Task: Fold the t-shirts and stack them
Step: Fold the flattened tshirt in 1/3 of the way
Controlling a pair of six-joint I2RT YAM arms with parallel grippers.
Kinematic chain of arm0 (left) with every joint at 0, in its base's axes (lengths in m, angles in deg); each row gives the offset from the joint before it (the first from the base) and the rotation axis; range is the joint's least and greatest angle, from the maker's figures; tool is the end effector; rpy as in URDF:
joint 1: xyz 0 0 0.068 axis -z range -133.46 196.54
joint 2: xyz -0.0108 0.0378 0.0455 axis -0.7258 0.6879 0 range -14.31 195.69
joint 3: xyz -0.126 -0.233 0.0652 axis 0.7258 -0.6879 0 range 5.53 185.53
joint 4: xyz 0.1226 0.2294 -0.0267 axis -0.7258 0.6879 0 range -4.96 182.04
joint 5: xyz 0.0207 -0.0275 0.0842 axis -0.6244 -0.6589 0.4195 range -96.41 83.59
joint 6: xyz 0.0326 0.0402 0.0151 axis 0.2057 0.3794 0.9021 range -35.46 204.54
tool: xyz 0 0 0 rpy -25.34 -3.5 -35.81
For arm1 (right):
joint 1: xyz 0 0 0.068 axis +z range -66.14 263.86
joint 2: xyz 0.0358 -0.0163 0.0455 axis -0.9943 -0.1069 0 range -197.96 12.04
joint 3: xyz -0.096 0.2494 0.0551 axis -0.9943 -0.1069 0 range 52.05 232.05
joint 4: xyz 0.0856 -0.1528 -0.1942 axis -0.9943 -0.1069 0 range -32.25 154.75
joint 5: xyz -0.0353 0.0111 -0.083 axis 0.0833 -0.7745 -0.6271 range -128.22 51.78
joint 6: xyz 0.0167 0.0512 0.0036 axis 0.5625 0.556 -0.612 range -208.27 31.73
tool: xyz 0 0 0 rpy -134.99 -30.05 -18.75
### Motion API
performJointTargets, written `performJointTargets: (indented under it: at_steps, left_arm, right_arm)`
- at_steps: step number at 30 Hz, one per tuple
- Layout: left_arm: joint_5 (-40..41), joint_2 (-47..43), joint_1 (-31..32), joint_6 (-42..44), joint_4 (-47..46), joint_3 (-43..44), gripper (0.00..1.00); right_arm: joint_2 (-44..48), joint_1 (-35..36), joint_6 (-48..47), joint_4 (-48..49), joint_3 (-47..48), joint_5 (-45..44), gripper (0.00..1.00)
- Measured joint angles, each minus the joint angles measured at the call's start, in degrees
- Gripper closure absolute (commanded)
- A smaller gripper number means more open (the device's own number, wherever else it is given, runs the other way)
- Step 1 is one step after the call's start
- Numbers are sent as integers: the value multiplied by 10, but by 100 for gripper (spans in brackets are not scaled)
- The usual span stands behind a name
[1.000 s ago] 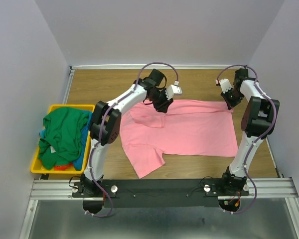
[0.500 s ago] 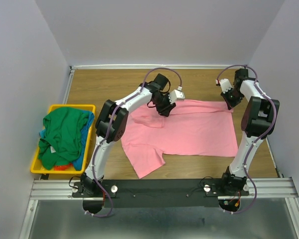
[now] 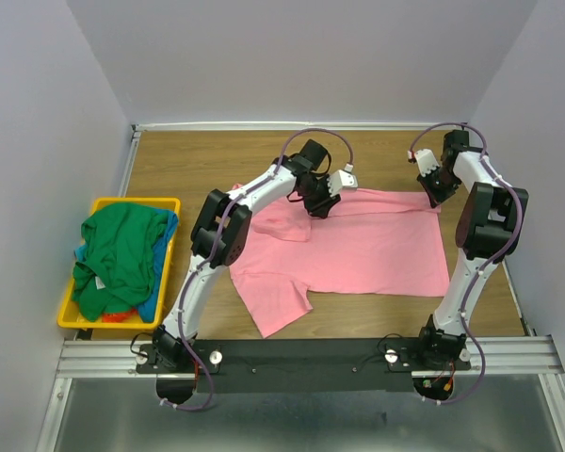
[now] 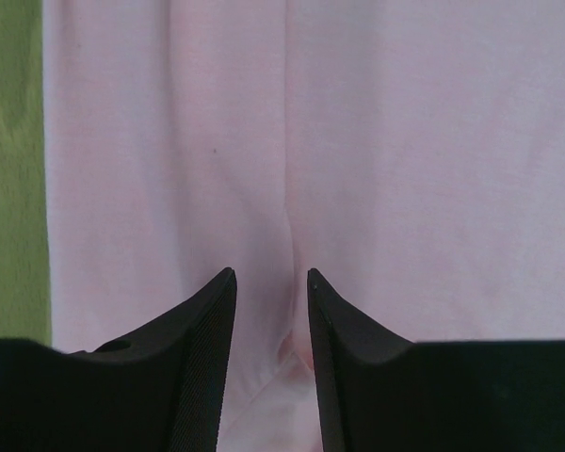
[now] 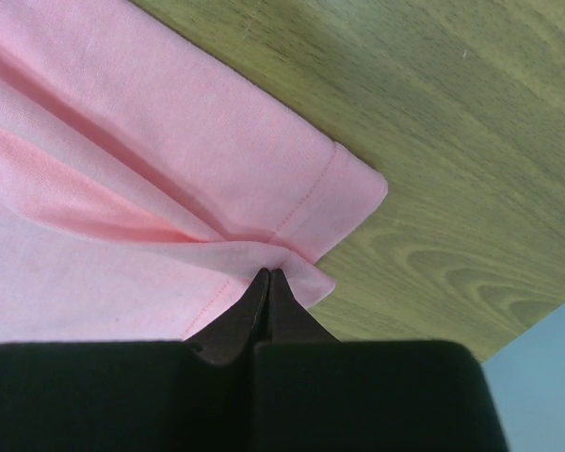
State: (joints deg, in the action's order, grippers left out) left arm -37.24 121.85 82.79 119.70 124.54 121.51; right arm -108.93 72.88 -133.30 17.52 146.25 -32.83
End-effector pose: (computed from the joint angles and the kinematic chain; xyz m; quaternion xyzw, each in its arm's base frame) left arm 0.4035 -0.3186 0.1779 0.5995 0.7150 -0.2590 0.2496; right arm 0.4246 -0.0791 0.1779 -0.2959 0.9439 -0.0242 0.1446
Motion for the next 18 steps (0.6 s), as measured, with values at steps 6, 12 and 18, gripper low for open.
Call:
performJointTargets:
  at_steps: [6, 12, 18]
  left_arm:
    - [3, 11, 2, 5, 2, 2, 72]
    - [3, 11, 2, 12, 7, 4, 97]
    - [3, 11, 2, 14, 7, 4, 100]
  right_arm:
    - [0, 0, 0, 0, 0, 0, 97]
    - [-1, 0, 0, 0, 0, 0, 97]
    - [-2, 0, 0, 0, 0, 0, 98]
